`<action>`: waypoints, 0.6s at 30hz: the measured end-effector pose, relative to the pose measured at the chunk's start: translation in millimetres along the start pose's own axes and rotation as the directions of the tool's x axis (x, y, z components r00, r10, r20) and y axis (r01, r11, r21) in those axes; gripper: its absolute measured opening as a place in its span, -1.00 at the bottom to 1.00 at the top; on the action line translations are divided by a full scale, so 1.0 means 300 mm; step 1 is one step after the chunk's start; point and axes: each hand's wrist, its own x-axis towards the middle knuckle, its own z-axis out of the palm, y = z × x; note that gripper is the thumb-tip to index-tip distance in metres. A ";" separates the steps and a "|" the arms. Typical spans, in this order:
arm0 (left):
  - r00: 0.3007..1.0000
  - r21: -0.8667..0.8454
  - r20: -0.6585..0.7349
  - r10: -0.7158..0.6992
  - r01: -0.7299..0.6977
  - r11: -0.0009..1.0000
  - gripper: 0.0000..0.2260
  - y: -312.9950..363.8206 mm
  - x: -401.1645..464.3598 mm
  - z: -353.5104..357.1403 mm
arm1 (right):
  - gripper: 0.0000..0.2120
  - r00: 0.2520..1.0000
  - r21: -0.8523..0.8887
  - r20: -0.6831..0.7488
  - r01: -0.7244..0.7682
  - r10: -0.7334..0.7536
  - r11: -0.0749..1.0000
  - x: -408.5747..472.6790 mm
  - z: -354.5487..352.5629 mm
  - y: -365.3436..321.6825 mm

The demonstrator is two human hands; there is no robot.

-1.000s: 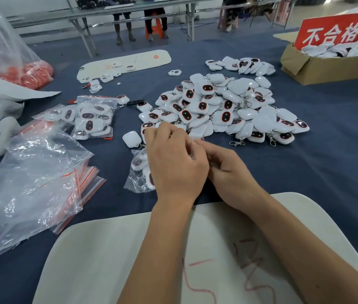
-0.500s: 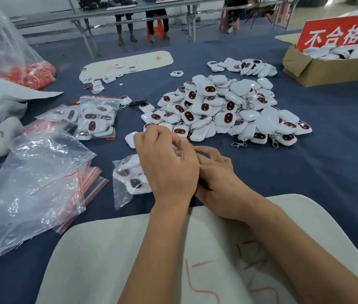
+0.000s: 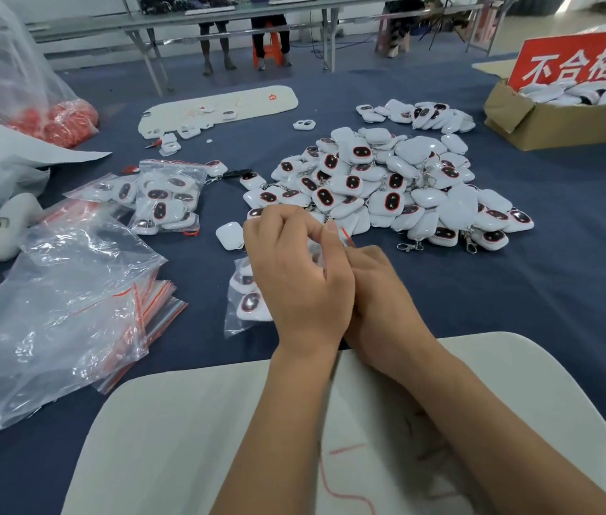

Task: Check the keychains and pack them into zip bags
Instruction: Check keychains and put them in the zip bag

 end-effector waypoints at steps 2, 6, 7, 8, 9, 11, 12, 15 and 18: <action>1.000 0.000 -0.006 0.005 -0.005 1.000 -0.82 0.001 -0.004 -0.004 | -0.63 0.993 0.085 0.115 0.031 -0.040 0.996 0.005 -0.003 -0.004; 0.994 0.022 -0.107 0.000 0.002 1.000 -0.82 -0.011 0.009 -0.022 | -0.63 0.995 0.180 -0.075 0.080 -0.068 0.980 0.001 -0.017 0.003; 0.991 0.030 -0.133 -0.007 0.011 0.999 -0.81 -0.015 0.013 -0.024 | -0.66 0.985 0.133 -0.170 0.030 -0.007 0.991 0.003 -0.022 0.008; 0.989 0.037 -0.148 -0.016 0.021 0.999 -0.80 -0.017 0.014 -0.023 | -0.71 0.973 0.077 -0.230 -0.014 0.032 0.997 0.006 -0.023 0.009; 0.988 0.040 -0.152 -0.024 0.030 0.999 -0.80 -0.016 0.011 -0.019 | -0.76 0.969 0.039 -0.245 -0.032 0.041 0.999 0.005 -0.021 0.008; 0.991 0.040 -0.126 -0.041 0.046 0.998 -0.81 -0.008 -0.005 -0.005 | -0.78 0.987 0.032 -0.161 -0.021 0.026 0.999 0.010 -0.007 0.002; 0.993 0.039 -0.105 -0.050 0.055 0.998 -0.82 -0.004 -0.011 0.001 | -0.77 0.997 0.046 -0.070 -0.028 0.031 0.999 0.015 -0.002 0.002; 0.993 0.062 -0.072 -0.091 0.095 0.993 -0.84 -0.013 -0.016 0.009 | -0.72 0.983 0.106 0.165 -0.101 0.082 0.989 0.024 -0.009 0.006; 0.988 0.141 -0.029 -0.153 0.155 0.978 -0.85 -0.035 -0.002 0.009 | -0.62 0.957 0.371 -0.134 -0.193 0.258 0.908 0.047 -0.038 0.012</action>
